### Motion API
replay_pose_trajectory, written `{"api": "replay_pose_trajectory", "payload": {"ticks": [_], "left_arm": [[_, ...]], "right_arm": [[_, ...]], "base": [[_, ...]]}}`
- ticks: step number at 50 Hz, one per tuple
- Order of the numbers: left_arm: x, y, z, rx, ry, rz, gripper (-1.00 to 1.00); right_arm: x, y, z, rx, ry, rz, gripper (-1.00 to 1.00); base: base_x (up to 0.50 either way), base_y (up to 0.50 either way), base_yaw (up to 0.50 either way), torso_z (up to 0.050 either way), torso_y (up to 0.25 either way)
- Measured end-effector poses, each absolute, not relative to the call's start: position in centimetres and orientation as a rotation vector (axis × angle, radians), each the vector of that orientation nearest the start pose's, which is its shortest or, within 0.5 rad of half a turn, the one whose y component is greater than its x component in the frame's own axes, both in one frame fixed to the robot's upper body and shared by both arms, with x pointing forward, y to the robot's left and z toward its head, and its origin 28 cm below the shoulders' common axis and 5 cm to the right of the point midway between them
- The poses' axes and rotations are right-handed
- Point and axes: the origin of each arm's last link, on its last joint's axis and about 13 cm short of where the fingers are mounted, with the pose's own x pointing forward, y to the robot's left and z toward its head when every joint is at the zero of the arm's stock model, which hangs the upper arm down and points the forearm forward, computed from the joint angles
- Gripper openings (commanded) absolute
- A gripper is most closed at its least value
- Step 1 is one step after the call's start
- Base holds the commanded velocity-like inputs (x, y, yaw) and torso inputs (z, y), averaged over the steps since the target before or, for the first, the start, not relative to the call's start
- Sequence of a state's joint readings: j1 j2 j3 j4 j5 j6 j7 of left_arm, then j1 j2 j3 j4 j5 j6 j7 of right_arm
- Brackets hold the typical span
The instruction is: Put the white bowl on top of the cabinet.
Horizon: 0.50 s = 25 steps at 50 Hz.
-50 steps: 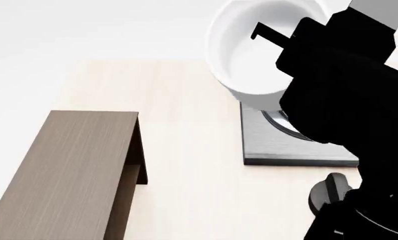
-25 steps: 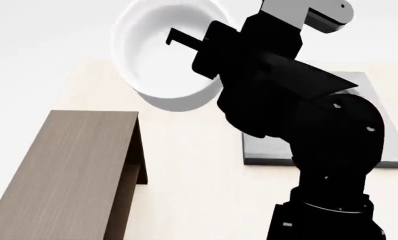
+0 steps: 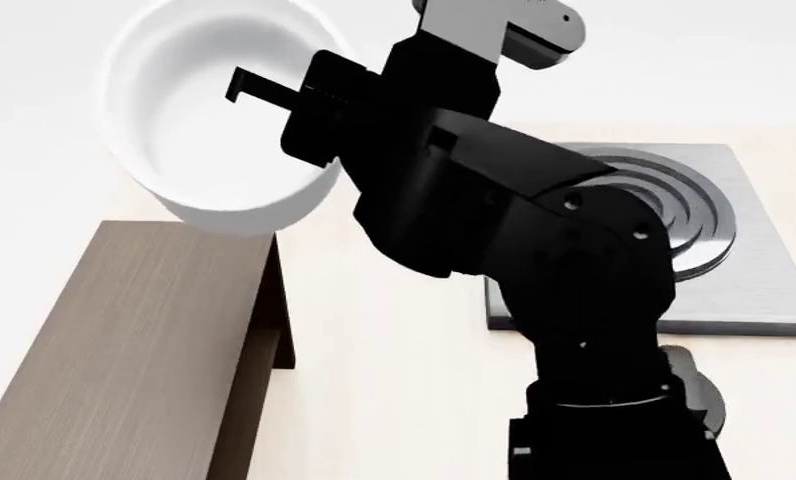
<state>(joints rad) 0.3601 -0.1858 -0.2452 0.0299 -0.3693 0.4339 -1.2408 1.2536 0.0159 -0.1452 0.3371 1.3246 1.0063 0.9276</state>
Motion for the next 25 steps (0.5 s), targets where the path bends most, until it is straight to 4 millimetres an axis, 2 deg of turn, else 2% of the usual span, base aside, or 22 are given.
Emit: {"api": "replay_pose_trajectory", "payload": {"ticks": [25], "left_arm": [[11.8, 30.2, 0.3, -0.175, -0.1, 1.514, 1.0]], "right_arm": [[33.0, 0.9, 29.3, 0.391, 0.44, 0.361, -1.0]], "base": [[0.0, 0.0, 0.0, 0.0, 0.001]]}}
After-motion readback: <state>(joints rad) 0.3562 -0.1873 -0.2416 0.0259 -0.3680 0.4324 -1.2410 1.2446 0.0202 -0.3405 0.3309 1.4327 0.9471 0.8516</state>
